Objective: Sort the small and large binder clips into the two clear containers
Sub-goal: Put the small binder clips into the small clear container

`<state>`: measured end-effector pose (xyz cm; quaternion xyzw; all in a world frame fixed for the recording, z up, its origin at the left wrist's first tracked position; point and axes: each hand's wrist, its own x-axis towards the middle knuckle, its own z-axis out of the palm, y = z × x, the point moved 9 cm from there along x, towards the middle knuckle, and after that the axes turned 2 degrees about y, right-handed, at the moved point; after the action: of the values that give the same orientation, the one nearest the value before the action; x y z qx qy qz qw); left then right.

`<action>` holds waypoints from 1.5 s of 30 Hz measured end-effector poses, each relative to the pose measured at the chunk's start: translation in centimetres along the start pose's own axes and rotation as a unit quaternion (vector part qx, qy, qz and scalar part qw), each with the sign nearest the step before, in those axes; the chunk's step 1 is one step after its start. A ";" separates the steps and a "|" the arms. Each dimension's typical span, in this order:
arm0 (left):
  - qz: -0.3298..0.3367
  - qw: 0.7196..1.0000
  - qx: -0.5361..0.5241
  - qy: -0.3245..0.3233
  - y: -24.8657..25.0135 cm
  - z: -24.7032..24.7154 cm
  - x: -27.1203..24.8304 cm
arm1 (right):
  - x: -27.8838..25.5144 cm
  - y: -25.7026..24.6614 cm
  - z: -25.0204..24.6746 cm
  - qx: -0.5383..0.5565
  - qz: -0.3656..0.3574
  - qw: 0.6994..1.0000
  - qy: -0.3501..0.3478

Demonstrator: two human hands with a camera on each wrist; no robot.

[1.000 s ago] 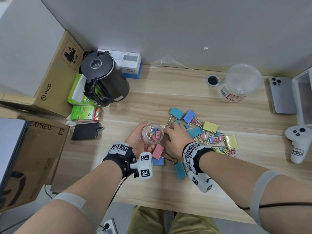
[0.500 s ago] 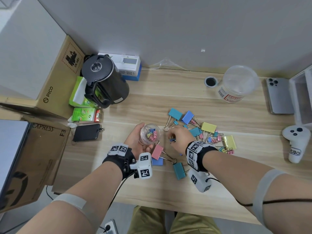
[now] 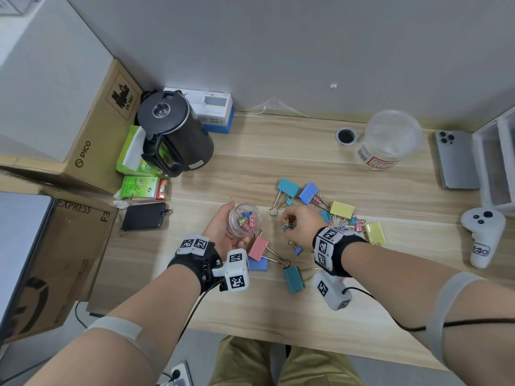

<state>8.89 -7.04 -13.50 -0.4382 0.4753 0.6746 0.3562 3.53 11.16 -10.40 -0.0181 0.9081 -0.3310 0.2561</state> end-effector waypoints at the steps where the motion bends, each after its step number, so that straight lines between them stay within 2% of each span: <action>1: 0.001 1.000 0.000 0.001 0.1 0.0 0.0 | -0.1 0.1 -0.4 0.024 0.014 1.000 0.008; 5: 0.003 1.000 0.015 0.015 0.3 -0.3 0.0 | 0.5 -0.7 -2.2 0.155 0.051 0.986 0.027; 8: 0.007 0.999 0.018 0.033 0.7 -0.4 -0.1 | 1.1 -2.7 -3.1 0.254 0.047 0.966 0.021; 11: 0.016 0.999 0.025 0.041 1.2 -0.1 0.1 | 1.2 -5.6 -3.1 0.260 -0.002 0.966 0.007; 14: 0.033 0.999 0.035 0.018 1.6 0.8 0.1 | 0.7 -7.0 -2.6 0.235 -0.029 0.971 0.004; 18: 0.037 0.999 0.029 -0.023 1.5 1.9 -0.1 | 0.2 -6.3 -2.1 0.294 -0.004 0.956 -0.006; 22: 0.014 0.999 0.031 -0.039 0.7 1.5 0.5 | 0.6 -3.5 -3.1 0.361 0.048 0.931 0.027; 24: 0.009 0.998 0.030 -0.049 0.6 1.5 0.4 | 0.5 -2.1 -3.5 0.363 0.072 0.928 0.029; 26: 0.008 0.998 0.029 -0.062 0.7 1.6 0.4 | 0.3 -0.7 -3.3 0.321 0.089 0.943 0.024; 27: 0.007 0.997 0.029 -0.070 0.7 1.6 0.4 | 0.1 0.0 -3.1 0.269 0.084 0.959 0.020; 29: 0.005 0.997 0.026 -0.072 0.7 1.6 0.4 | -0.1 0.3 -2.4 0.088 0.027 0.996 -0.010; 30: 0.003 0.997 0.025 -0.069 0.8 1.6 0.3 | -0.5 0.4 -1.7 -0.011 -0.008 0.999 -0.039; 32: -0.001 0.998 0.027 -0.063 0.8 1.5 0.2 | -1.3 0.6 -0.4 -0.167 -0.060 0.981 -0.078; 34: -0.007 0.998 0.031 -0.062 0.8 1.5 0.2 | -1.7 1.4 0.2 -0.240 -0.065 0.965 -0.085; 39: -0.014 0.998 0.035 -0.050 0.5 1.2 0.4 | -1.6 2.1 1.3 -0.277 -0.049 0.955 -0.092; 45: -0.010 0.999 0.030 -0.041 0.6 1.0 0.8 | -0.9 1.1 2.2 -0.213 -0.037 0.971 -0.100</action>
<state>7.81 -6.19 -13.89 -0.4038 0.4763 0.6738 0.3951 5.55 10.96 -12.10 -0.1386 0.9261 -0.1353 0.3238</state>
